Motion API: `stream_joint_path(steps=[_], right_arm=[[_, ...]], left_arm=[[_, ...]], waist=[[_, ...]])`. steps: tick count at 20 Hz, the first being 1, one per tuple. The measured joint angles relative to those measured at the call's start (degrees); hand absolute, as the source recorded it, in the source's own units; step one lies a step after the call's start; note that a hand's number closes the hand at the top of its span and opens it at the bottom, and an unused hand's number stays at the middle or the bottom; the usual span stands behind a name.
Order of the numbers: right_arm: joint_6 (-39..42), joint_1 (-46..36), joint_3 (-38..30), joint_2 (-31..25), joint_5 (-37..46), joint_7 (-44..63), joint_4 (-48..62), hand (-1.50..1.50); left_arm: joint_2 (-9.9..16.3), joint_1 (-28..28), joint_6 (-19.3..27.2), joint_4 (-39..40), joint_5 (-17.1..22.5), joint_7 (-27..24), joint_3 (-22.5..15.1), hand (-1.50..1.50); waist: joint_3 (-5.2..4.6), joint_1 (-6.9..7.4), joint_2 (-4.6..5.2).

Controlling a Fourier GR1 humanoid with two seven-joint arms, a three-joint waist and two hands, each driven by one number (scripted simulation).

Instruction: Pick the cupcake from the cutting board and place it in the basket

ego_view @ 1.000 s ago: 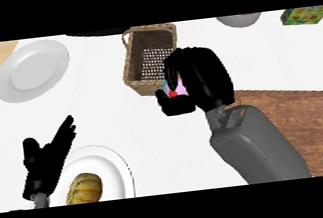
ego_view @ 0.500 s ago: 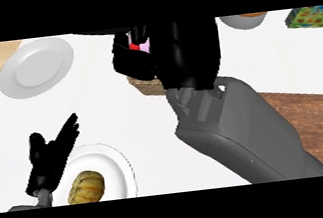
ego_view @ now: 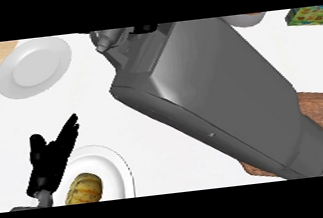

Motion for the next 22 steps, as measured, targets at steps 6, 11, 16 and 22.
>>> stream_joint_path(steps=[6, 11, 16, 22], right_arm=[[-0.64, -9.40, -3.67, 0.02, -0.95, 0.33, 12.14, 1.50], [-2.80, -13.80, -5.65, 0.04, -2.76, -1.06, 21.43, 1.50], [-6.93, -14.62, -7.65, 0.01, -4.74, -3.31, 27.84, 1.50], [-15.36, -12.14, -9.88, 0.07, -8.46, -6.67, 31.23, 1.50]], left_arm=[[0.09, 0.94, 0.35, -1.07, -0.19, -0.17, 0.41, 0.00], [0.16, 1.39, 0.10, -1.51, -0.07, -0.26, 0.75, 0.00], [0.36, 1.71, 0.16, -2.27, 0.06, 0.62, 1.24, 0.00], [-0.04, 2.23, 0.23, -2.63, -0.20, 0.38, 1.29, 0.00]], waist=[[0.14, -0.72, 0.59], [0.26, -1.20, 0.99], [0.36, -1.56, 1.21], [0.44, -1.98, 1.24]])
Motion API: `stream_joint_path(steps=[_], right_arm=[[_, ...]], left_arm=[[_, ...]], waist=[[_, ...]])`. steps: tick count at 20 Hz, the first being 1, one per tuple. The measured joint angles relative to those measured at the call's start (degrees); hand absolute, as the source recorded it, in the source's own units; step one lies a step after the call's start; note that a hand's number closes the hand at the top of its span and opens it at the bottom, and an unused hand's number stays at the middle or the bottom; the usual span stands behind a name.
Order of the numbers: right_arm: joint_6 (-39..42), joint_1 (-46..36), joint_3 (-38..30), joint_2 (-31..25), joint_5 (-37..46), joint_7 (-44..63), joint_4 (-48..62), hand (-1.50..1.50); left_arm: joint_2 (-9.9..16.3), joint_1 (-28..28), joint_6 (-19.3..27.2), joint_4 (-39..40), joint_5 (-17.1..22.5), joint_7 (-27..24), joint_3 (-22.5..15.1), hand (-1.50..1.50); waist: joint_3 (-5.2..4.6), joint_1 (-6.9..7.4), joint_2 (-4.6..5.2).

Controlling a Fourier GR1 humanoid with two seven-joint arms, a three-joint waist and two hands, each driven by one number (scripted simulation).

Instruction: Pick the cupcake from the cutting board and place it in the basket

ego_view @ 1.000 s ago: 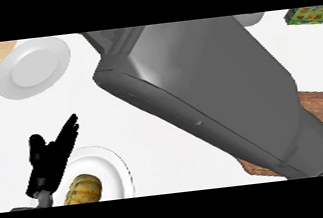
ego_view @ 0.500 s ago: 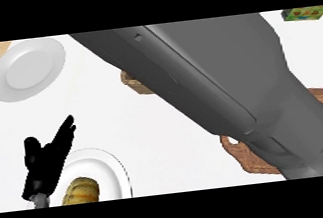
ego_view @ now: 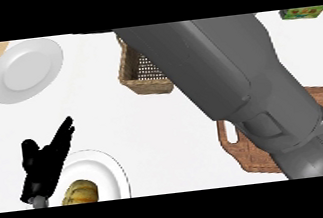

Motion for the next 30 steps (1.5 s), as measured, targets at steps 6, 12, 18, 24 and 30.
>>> stream_joint_path(steps=[6, 12, 18, 24, 30], right_arm=[[-6.72, 1.98, 1.19, 0.10, -3.87, -2.74, 4.08, 1.50], [-5.91, 2.76, 4.13, 0.19, -0.34, -0.54, 10.53, -1.50], [-4.65, 2.77, 6.57, 0.26, -0.22, -0.94, 12.03, -1.50], [-5.44, 3.43, 5.71, -0.44, 0.74, -1.90, 9.72, -1.50], [-6.94, 4.72, 3.20, -2.20, 2.56, -0.77, 4.98, -1.50]], left_arm=[[-0.36, 0.40, 0.12, 0.20, -0.28, -0.33, 0.40, 0.00], [-0.20, 2.04, 0.18, 0.10, -0.20, -1.06, 1.45, 0.00], [-0.49, 2.08, -0.09, 0.50, 0.05, -0.48, 2.23, 0.00], [-0.72, 3.66, -0.30, 0.11, 0.01, -1.92, 3.14, 0.00], [-1.20, 4.41, 0.45, -0.31, -0.73, -1.36, 3.16, 0.00]], waist=[[0.05, -0.44, -0.15], [0.19, -2.24, -0.70], [0.29, -2.99, -0.82], [0.39, -3.94, -1.09], [0.43, -5.23, -1.49]])
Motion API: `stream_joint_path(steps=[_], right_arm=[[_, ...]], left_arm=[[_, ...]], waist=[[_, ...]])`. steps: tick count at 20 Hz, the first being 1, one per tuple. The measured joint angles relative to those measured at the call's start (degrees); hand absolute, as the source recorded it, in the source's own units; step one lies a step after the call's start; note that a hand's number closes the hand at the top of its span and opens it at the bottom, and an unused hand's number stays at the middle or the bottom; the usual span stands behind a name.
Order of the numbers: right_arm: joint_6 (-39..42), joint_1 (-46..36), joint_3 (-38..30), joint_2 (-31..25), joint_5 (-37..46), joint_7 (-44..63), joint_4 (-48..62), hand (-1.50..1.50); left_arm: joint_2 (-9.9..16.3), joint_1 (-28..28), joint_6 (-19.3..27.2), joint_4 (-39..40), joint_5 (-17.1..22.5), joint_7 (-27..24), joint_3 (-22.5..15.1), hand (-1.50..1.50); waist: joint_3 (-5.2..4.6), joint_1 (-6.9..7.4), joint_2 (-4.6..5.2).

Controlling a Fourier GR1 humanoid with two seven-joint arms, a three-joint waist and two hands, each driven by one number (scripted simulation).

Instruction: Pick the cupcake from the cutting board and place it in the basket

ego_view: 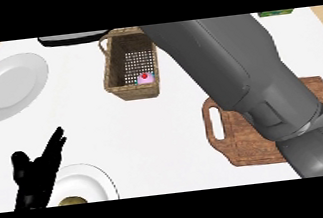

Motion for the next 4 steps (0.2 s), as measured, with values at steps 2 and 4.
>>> stream_joint_path(steps=[2, 4], right_arm=[[-0.02, 1.18, -0.76, -1.05, 0.74, 0.70, -2.11, -1.50], [0.53, 2.69, -1.53, -2.69, 1.17, 1.40, -4.64, -1.50]], left_arm=[[0.11, 0.43, 0.12, -0.29, -0.10, 0.27, 0.19, 0.00], [0.22, 1.01, -0.02, -0.38, 0.18, 0.21, 0.66, 0.00]], waist=[[0.01, -0.46, -0.16], [0.01, -1.05, -0.36]])
